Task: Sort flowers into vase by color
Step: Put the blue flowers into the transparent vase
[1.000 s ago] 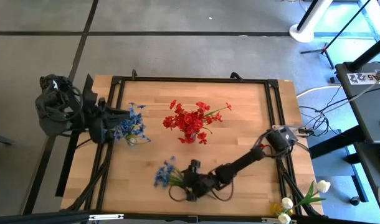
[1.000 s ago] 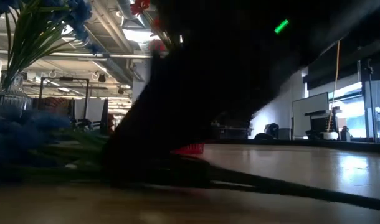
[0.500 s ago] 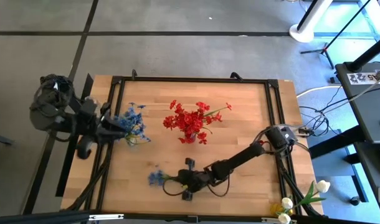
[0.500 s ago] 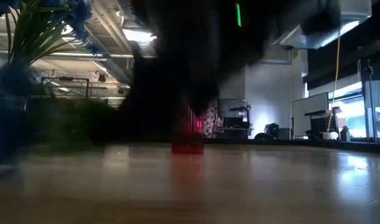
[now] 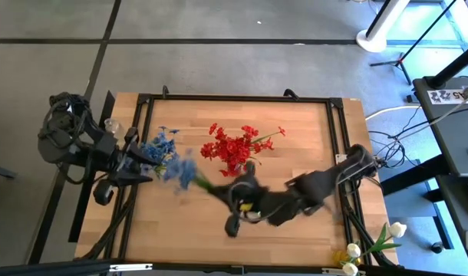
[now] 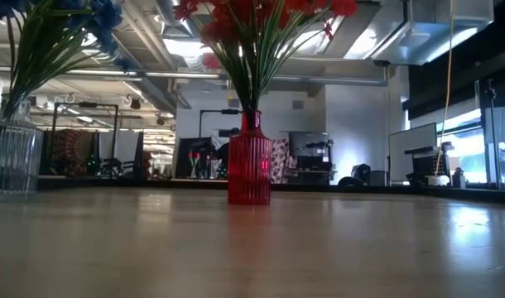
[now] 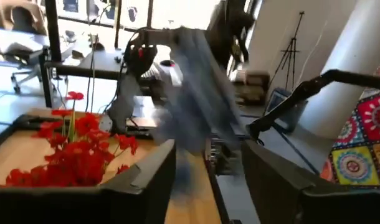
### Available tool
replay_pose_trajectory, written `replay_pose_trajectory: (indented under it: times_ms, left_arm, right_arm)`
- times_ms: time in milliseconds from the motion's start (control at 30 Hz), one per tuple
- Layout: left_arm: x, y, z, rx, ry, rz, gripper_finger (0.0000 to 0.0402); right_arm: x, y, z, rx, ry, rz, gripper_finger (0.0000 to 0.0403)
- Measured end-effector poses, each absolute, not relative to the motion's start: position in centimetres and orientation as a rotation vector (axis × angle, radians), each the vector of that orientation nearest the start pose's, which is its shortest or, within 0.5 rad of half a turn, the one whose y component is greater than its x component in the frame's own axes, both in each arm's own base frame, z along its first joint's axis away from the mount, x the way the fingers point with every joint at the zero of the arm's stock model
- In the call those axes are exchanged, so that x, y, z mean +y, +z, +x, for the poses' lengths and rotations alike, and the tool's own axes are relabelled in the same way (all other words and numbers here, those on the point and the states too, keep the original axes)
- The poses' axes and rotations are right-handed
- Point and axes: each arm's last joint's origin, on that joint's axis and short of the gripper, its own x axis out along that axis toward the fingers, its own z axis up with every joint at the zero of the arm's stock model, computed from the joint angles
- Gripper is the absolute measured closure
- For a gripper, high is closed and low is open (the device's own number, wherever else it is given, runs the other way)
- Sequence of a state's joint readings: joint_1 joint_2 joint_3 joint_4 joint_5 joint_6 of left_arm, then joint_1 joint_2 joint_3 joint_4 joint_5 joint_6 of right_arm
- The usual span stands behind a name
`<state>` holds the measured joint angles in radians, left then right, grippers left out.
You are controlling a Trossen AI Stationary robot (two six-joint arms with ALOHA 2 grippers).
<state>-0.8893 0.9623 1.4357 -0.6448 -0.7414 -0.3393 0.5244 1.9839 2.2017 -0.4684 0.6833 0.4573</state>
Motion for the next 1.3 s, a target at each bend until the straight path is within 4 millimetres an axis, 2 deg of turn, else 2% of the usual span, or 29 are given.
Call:
replay_pose_trajectory:
  times_ms: [133,233,433,600,833,967,1133,1300]
  left_arm:
    - [-10.6,46.6,12.3,0.153,-0.06,-0.235,0.0194]
    - [-11.0,46.2,14.2,0.151,0.019,-0.291,0.0184]
    - [-11.7,45.8,17.8,0.143,-0.014,-0.395,0.0184]
    - [-11.4,45.6,18.8,0.146,0.004,-0.451,0.0184]
    - [-10.9,45.5,19.2,0.141,0.034,-0.362,0.0185]
    - [-11.1,45.0,20.1,0.168,0.008,-0.288,0.0197]
    - [-11.7,44.0,21.6,0.212,-0.001,-0.169,0.0201]
    - [-11.8,44.0,21.7,0.212,0.004,-0.13,0.0214]
  right_arm:
    - [19.0,47.4,37.9,0.074,-0.257,0.181,0.0393]
    - [17.6,48.3,38.1,0.051,-0.275,0.12,0.0388]
    - [15.4,46.9,40.2,0.131,-0.202,0.05,0.0394]
    - [15.2,45.9,41.0,0.191,-0.122,0.006,0.0386]
    - [15.4,45.3,40.9,0.246,-0.037,0.055,0.0394]
    - [15.3,45.2,41.0,0.269,0.031,0.129,0.0384]
    - [14.9,45.1,41.2,0.285,0.033,0.176,0.0387]
    - [14.9,45.0,41.2,0.293,0.053,0.191,0.0392]
